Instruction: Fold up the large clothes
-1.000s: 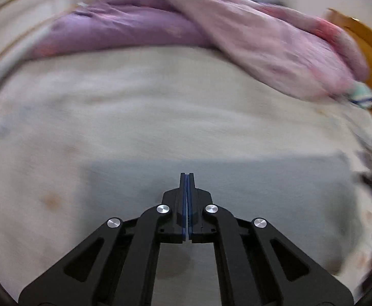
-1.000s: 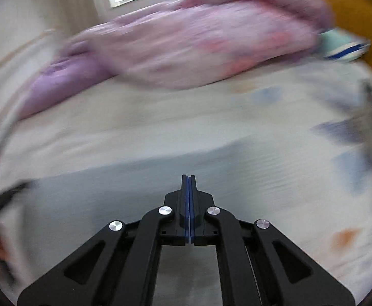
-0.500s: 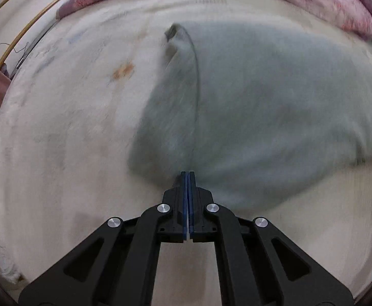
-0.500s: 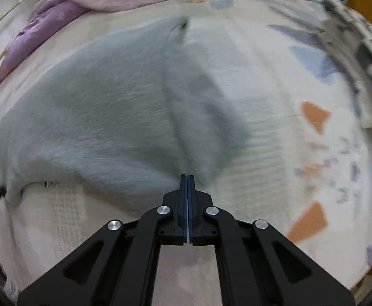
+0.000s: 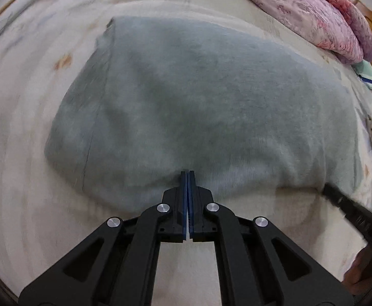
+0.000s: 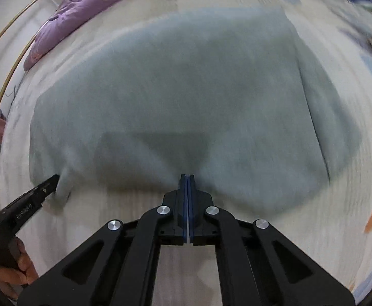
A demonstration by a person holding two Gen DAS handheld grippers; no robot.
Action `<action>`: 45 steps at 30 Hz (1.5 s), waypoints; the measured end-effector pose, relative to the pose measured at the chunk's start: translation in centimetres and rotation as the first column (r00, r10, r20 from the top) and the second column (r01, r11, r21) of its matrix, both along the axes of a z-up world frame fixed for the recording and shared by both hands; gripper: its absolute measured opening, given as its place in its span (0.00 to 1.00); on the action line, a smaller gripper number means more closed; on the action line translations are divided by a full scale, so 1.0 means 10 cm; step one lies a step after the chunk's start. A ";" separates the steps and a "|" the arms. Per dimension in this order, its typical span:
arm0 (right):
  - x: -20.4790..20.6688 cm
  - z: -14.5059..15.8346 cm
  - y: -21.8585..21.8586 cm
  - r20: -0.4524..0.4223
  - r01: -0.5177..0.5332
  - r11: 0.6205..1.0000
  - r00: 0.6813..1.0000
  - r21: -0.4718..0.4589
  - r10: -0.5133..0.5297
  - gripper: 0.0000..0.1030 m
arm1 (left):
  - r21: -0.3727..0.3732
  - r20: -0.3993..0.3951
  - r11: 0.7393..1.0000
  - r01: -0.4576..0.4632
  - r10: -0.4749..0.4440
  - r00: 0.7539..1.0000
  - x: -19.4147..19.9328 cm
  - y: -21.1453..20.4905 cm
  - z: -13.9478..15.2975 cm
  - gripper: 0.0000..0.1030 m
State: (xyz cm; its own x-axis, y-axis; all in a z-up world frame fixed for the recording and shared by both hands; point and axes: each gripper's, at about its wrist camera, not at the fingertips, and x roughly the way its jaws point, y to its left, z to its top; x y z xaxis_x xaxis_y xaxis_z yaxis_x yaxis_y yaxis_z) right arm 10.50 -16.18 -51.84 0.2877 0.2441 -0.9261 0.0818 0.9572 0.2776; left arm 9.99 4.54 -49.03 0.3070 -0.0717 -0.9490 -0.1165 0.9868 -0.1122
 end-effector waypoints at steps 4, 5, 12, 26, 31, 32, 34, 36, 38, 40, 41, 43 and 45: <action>-0.18 0.04 -0.01 -0.095 0.002 0.999 0.995 -0.034 -0.005 0.02 | 0.006 -0.079 1.000 -0.012 0.012 0.997 -0.17 0.10 0.13 0.02; -0.17 0.17 -0.01 -0.057 0.026 1.000 0.998 -0.006 -0.027 0.02 | 0.005 -0.077 1.000 -0.017 0.018 0.997 -0.20 0.11 0.19 0.02; 0.53 0.49 0.42 0.120 -0.002 0.995 0.993 0.104 -0.011 0.05 | -0.094 0.081 0.991 0.095 -0.088 0.993 0.06 -0.30 0.37 0.02; -0.27 0.59 0.01 -0.086 0.138 0.987 0.988 0.082 -0.131 0.06 | -0.089 -0.130 0.991 0.100 -0.111 0.985 -0.29 -0.46 0.31 0.29; -0.40 1.17 -0.12 -0.042 0.113 0.991 0.993 0.074 -0.110 0.49 | -0.052 -0.068 0.995 0.090 -0.093 0.993 -0.33 -0.56 0.93 0.61; -0.42 1.28 -0.14 -0.024 0.111 0.991 0.994 0.073 -0.110 0.58 | -0.049 -0.057 0.995 0.089 -0.092 0.994 -0.29 -0.62 1.02 0.62; -0.47 1.48 -0.20 0.018 0.107 0.992 0.994 0.068 -0.108 0.73 | -0.039 -0.033 0.995 0.095 -0.096 0.995 -0.26 -0.67 1.21 0.67; -0.49 1.69 -0.31 0.055 0.113 0.993 0.992 0.042 -0.115 0.81 | -0.013 -0.032 0.995 0.104 -0.104 0.994 -0.16 -0.77 1.32 0.68; -0.49 1.81 -0.43 0.084 0.117 0.991 0.989 0.062 -0.122 0.84 | -0.006 -0.017 0.995 0.101 -0.102 0.995 -0.02 -0.90 1.44 0.70; -0.43 1.86 -0.56 0.104 0.109 0.989 0.987 0.099 -0.119 0.86 | 0.000 -0.001 0.996 0.094 -0.094 0.996 0.09 -1.01 1.57 0.73; -0.39 1.89 -0.62 0.110 0.103 0.989 0.987 0.110 -0.115 0.87 | 0.006 0.007 0.996 0.089 -0.089 0.996 0.14 -1.04 1.65 0.75; -0.31 1.96 -0.79 0.132 0.095 0.987 0.985 0.129 -0.112 0.87 | 0.008 0.006 0.996 0.089 -0.089 0.996 0.26 -1.16 1.72 0.75; -0.18 2.00 -0.94 0.165 0.087 0.984 0.980 0.158 -0.113 0.87 | 0.012 0.011 0.996 0.089 -0.089 0.996 0.38 -1.23 1.79 0.76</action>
